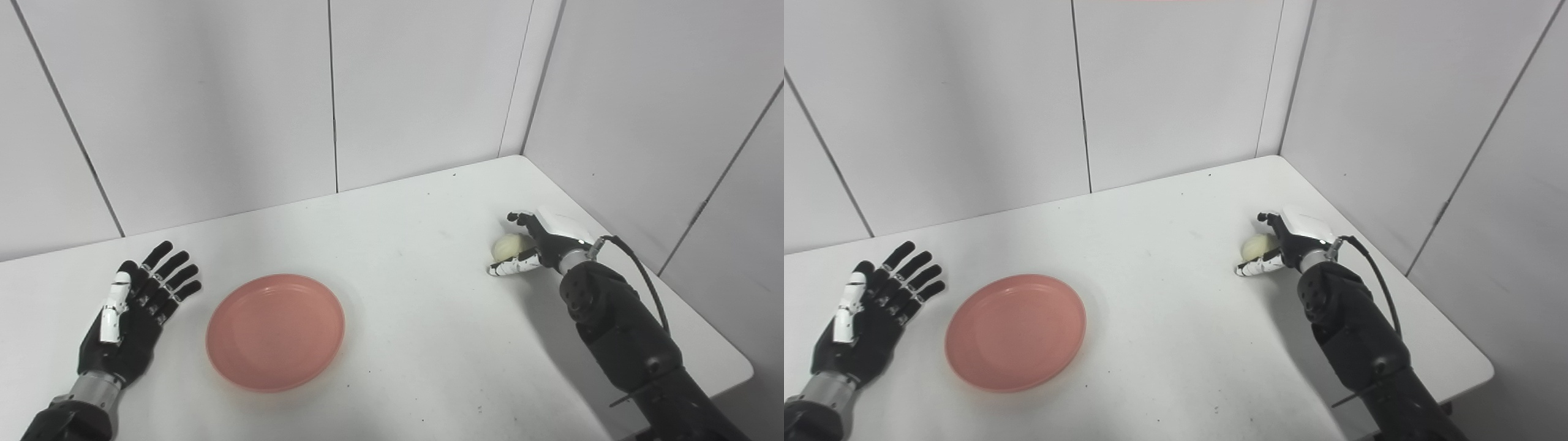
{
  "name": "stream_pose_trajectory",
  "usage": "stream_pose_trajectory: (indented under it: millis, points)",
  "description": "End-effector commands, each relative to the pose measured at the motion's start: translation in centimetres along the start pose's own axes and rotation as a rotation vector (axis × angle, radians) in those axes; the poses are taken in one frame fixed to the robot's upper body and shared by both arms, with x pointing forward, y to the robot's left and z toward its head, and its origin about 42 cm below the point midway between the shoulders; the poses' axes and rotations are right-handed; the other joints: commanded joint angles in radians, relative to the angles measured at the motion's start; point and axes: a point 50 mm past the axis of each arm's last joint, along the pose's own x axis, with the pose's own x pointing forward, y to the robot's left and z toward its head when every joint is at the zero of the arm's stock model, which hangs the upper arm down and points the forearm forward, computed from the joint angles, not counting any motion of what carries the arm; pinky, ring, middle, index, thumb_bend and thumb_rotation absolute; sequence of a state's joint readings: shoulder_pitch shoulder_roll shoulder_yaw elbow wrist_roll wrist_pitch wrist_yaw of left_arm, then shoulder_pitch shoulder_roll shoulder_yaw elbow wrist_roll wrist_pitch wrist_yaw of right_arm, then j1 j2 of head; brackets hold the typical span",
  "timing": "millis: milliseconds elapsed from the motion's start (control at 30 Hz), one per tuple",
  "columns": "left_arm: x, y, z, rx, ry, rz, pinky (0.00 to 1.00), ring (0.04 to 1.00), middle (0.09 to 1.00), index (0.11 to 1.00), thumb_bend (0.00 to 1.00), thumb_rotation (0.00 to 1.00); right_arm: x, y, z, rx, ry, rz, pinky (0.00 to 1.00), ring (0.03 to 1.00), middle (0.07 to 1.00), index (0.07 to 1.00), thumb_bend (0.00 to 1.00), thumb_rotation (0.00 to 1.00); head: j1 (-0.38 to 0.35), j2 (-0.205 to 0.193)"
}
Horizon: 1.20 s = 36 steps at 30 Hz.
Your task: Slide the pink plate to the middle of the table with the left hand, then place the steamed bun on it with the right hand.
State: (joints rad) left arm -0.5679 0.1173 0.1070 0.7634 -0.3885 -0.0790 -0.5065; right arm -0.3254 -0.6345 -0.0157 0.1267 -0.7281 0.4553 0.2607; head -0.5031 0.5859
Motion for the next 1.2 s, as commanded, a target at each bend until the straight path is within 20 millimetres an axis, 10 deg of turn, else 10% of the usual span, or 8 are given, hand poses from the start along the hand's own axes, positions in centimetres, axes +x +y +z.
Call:
stream_pose_trajectory:
  millis: [0, 200, 767, 1167]
  points:
    - [-7.7, 3.7, -7.2, -0.070, 0.234, 0.155, 0.80, 0.831, 0.854, 0.861, 0.51, 0.91, 0.4, -3.1, 0.7, 0.022, -0.011, -0.057, 0.53, 0.612, 0.676, 0.745, 0.84, 0.24, 0.000, 0.001]
    - [-7.8, 3.6, -7.1, -0.068, 0.233, 0.152, 0.80, 0.833, 0.857, 0.860, 0.51, 0.92, 0.8, -3.0, 0.1, 0.025, 0.011, 0.011, 0.36, 0.424, 0.466, 0.531, 0.53, 0.01, 0.000, 0.004]
    - [-7.7, 3.4, -7.0, -0.062, 0.231, 0.145, 0.80, 0.832, 0.856, 0.864, 0.50, 0.92, 0.6, -3.7, -0.3, 0.004, 0.041, 0.029, 0.36, 0.420, 0.458, 0.518, 0.53, 0.00, 0.013, 0.008]
    - [-7.3, 0.6, -7.1, -0.033, 0.224, 0.140, 0.84, 0.866, 0.890, 0.894, 0.50, 0.96, -1.2, -6.0, 2.9, 0.007, -0.123, -0.072, 0.34, 0.413, 0.438, 0.538, 0.52, 0.00, 0.183, -0.001]
